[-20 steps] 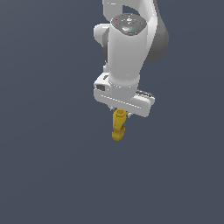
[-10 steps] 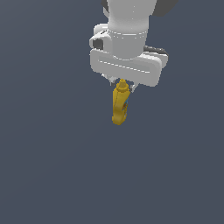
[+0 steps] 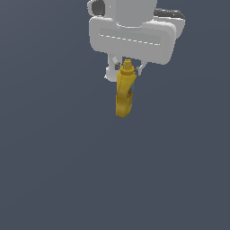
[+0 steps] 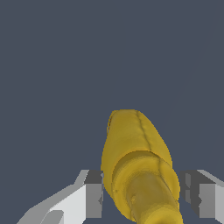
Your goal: Pick up the object and move it to a goal position.
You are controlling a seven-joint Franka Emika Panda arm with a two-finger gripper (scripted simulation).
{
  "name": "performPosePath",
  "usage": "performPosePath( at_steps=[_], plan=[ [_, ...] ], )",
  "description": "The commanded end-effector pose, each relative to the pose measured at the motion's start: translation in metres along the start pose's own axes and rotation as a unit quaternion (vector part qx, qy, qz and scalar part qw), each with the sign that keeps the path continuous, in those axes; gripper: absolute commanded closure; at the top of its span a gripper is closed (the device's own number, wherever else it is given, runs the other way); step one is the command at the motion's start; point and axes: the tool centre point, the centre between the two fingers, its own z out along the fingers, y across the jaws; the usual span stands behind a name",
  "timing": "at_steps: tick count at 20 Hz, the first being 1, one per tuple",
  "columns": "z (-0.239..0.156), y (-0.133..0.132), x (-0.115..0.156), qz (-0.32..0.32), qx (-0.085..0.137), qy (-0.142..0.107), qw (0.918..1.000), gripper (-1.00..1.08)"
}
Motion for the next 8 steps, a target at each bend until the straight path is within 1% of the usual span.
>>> performPosePath(
  at_steps=[1,8],
  plan=[
    [-0.0113,0.0002,-0.0006,0.0,0.002,0.003,1.0,1.08],
    [-0.0118,-0.0003,0.0003,0.0,0.002,0.003,1.0,1.08]
  ],
)
